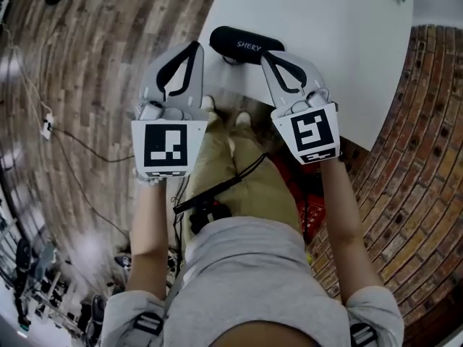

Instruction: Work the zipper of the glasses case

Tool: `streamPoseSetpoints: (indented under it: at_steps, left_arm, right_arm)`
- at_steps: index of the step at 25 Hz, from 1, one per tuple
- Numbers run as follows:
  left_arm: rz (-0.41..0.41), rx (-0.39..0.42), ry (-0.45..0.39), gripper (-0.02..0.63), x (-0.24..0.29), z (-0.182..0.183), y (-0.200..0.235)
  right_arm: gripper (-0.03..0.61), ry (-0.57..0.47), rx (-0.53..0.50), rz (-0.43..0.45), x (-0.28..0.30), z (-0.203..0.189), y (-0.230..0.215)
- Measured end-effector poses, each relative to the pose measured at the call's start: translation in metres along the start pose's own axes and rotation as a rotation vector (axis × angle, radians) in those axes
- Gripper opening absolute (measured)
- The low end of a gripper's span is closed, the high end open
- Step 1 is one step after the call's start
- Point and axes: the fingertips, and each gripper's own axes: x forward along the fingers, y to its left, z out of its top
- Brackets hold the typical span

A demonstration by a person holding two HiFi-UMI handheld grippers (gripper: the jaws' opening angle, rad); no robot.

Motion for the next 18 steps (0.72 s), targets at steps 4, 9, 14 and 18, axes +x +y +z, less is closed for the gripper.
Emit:
streamPoseSetpoints:
  at_steps: [4,9,14,18]
  left_arm:
    - [-0.03,-0.013,-0.033,0.012,-0.015,0.026,-0.003]
    - [-0.068,0.032,-0.095,0.012,-0.029,0.064,-0.009]
    - [-0.025,-0.028,-0.163,0.012,-0.049,0.09,0.002]
    - [-0.008,-0.008,-0.165,0.012,-0.06,0.098,0.007]
  right_arm:
    - [0.002,-0.063,0.059,-0.001,-0.027,0.029,0.0]
    - [0.002,-0.128,0.096,-0.055,-0.056,0.057,-0.007]
    - [0.002,-0.191,0.142,-0.11,-0.077,0.081,-0.013]
    - [0.002,-0.246,0.177,-0.136,-0.091,0.097,-0.016]
